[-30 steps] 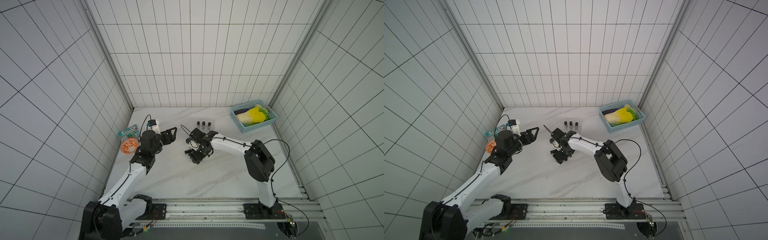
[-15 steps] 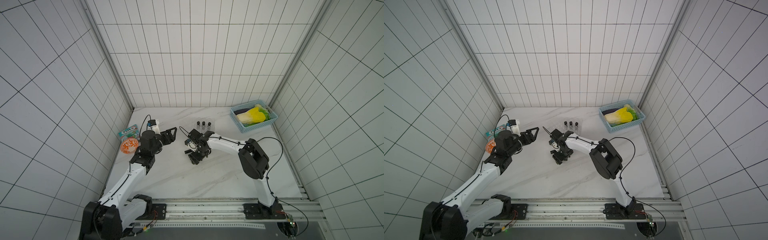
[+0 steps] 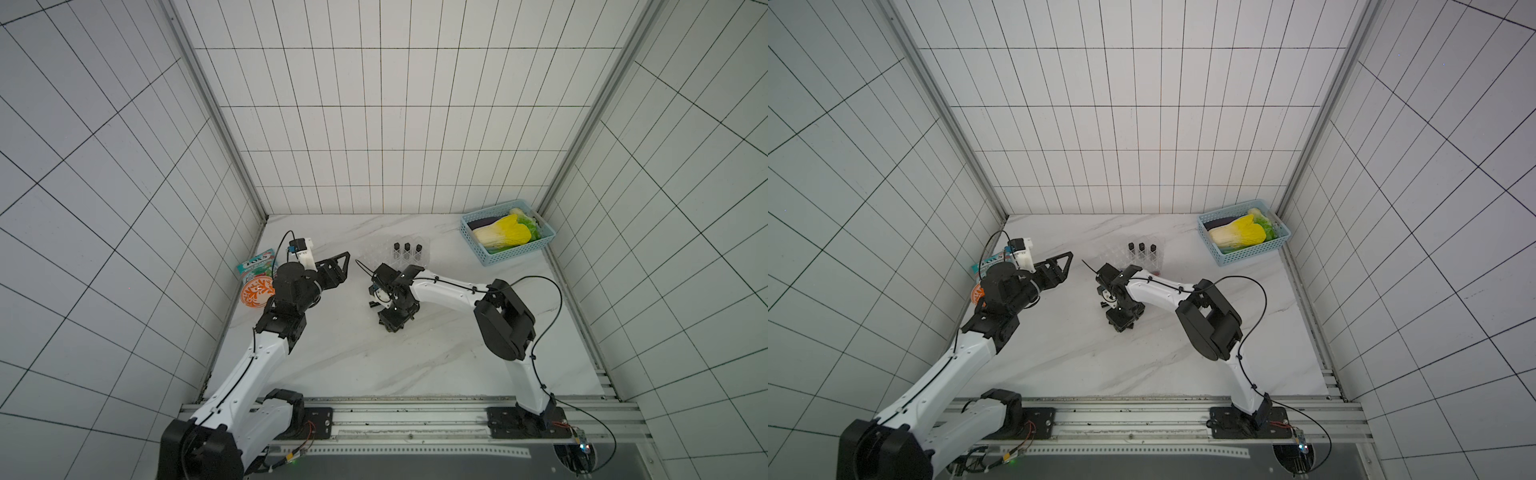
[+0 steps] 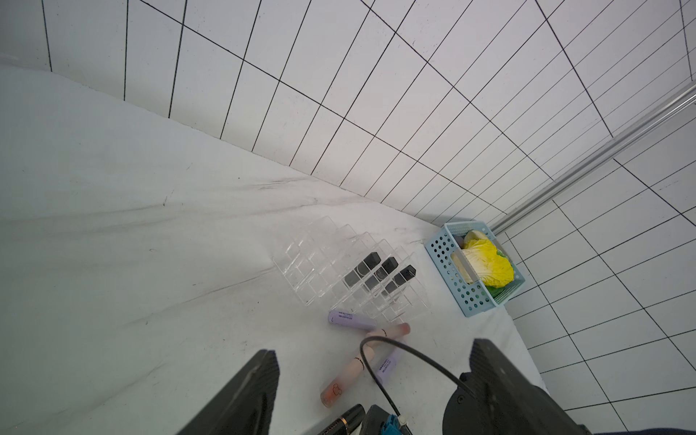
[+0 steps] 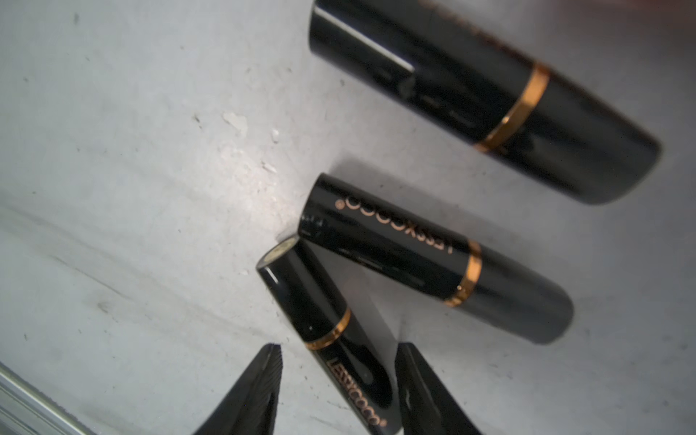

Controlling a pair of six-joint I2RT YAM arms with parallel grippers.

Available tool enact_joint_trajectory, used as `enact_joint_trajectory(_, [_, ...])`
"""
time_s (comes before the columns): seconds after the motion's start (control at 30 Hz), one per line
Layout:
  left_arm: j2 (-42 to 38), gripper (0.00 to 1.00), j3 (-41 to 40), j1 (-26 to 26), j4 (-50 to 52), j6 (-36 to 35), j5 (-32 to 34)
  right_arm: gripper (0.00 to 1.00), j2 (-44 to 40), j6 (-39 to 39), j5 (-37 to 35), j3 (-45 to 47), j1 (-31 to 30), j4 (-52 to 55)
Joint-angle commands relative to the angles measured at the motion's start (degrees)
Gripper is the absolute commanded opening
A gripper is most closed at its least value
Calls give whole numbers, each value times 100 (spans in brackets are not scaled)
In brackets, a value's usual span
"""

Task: Arrange the lipsticks in the organizer
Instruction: Pick up the lipstick at the center of the board.

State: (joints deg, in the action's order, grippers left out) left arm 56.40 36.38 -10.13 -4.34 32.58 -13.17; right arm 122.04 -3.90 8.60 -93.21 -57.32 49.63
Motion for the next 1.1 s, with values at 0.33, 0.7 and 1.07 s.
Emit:
enact_joint_trajectory(0.33, [-405, 78, -109, 72, 30, 16, -8, 31, 202, -462, -503, -144, -122, 445])
enact_joint_trajectory(0.7, [-467, 78, -131, 89, 115, -6, -213, 24, -892, -376, -456, 447, -97, -33])
enact_joint_trajectory(1.07, [-383, 90, 450, 113, 590, 344, -2011, 27, -3578, -191, 1500, 1833, 600, -624])
